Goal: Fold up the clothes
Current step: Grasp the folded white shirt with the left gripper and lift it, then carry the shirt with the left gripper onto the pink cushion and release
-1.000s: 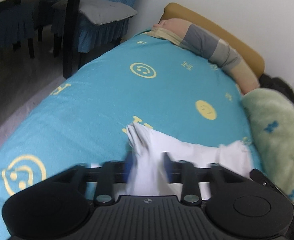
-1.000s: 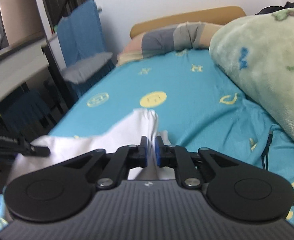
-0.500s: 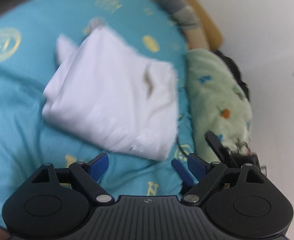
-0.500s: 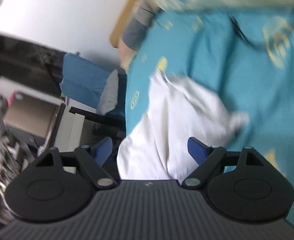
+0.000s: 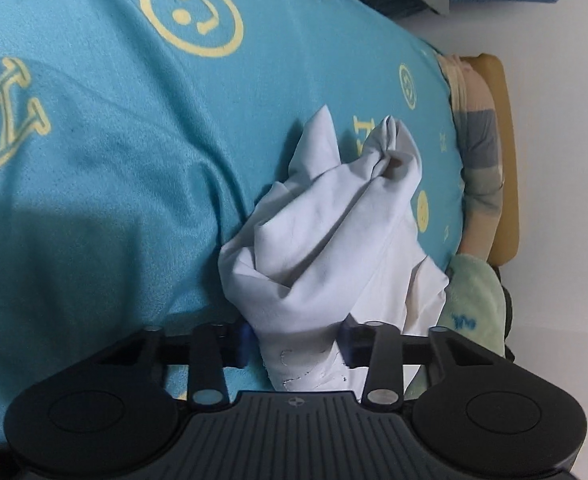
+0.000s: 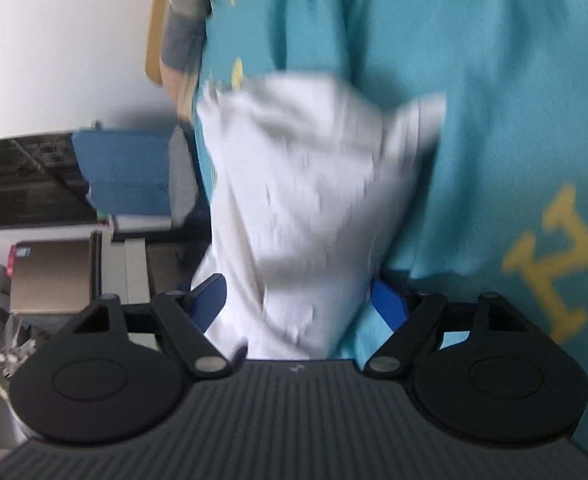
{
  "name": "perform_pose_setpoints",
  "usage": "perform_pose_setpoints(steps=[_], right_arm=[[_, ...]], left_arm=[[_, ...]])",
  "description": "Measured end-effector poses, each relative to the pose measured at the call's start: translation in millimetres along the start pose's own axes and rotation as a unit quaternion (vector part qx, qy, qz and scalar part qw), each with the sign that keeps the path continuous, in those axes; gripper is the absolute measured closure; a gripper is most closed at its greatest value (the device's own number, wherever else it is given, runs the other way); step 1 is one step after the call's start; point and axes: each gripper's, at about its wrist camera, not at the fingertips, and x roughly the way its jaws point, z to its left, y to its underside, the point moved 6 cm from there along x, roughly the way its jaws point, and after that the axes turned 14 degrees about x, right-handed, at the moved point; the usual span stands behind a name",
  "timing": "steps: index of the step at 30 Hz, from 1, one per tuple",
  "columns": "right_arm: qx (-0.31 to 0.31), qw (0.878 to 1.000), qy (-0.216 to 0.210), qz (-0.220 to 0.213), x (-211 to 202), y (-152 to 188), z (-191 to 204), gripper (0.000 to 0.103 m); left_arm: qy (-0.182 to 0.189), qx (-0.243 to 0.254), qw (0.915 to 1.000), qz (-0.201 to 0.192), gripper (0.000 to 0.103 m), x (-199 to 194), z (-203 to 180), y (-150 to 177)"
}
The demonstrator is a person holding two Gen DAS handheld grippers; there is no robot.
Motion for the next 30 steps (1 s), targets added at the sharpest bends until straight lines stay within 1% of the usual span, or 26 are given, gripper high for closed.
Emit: perform_pose_setpoints(steps=[1, 2, 3, 5, 6, 7, 8, 11, 12, 14, 16, 19, 22, 24, 26, 30], right_arm=[[0.006, 1.0, -0.003, -0.011, -1, -5, -1, 0.029], [0.012, 1.0, -0.003, -0.019, -2, -10, -3, 0.037], [0.014, 1.0, -0.003, -0.027, -3, -14, -5, 0.041], [-0.001, 0.999, 0.006, -0.035, -2, -17, -4, 0.061], [-0.009, 0.999, 0.008, -0.034, 0, -16, -2, 0.068], [-0.018, 0.999, 0.008, -0.034, 1, -16, 1, 0.077], [-0.031, 0.999, 0.005, -0.035, -2, -15, 5, 0.081], [-0.064, 0.997, -0.01, -0.044, -14, -12, 19, 0.085], [-0.074, 0.996, -0.014, -0.049, -20, -10, 25, 0.085], [-0.095, 0.994, -0.02, -0.059, -32, -5, 39, 0.086], [-0.109, 0.991, -0.029, -0.069, -47, -3, 52, 0.086], [-0.107, 0.989, -0.05, -0.084, -79, -3, 72, 0.086], [-0.109, 0.987, -0.07, -0.099, -120, -6, 98, 0.086], [-0.112, 0.984, -0.085, -0.113, -149, -10, 115, 0.086], [-0.119, 0.978, -0.099, -0.138, -183, -19, 132, 0.086], [-0.125, 0.967, -0.108, -0.196, -254, -56, 155, 0.086]], left_arm=[[0.004, -0.009, 0.9999, -0.005, 0.072, -3, 1, 0], [0.008, -0.011, 0.9999, -0.01, 0.074, -6, 0, -1], [0.012, -0.01, 0.9998, -0.016, 0.075, -9, -1, -3], [0.018, -0.007, 0.9995, -0.024, 0.076, -14, -5, -6], [0.018, -0.005, 0.9995, -0.025, 0.077, -15, -7, -8], [0.019, -0.003, 0.9995, -0.026, 0.077, -17, -10, -10], [0.022, -0.005, 0.9994, -0.026, 0.077, -19, -11, -12], [0.039, -0.004, 0.999, -0.023, 0.077, -28, -19, -16], [0.048, -0.003, 0.9987, -0.021, 0.077, -31, -24, -17], [0.053, 0.003, 0.9985, -0.012, 0.078, -39, -39, -15], [0.058, 0.008, 0.9983, 0.003, 0.078, -49, -58, -14], [0.063, 0.033, 0.9969, 0.033, 0.078, -66, -94, -10], [0.082, 0.066, 0.9926, 0.061, 0.077, -81, -141, 1], [0.1, 0.094, 0.9877, 0.075, 0.077, -85, -176, 15], [0.118, 0.12, 0.9817, 0.09, 0.078, -83, -212, 34], [0.148, 0.158, 0.9679, 0.128, 0.078, -60, -286, 98]])
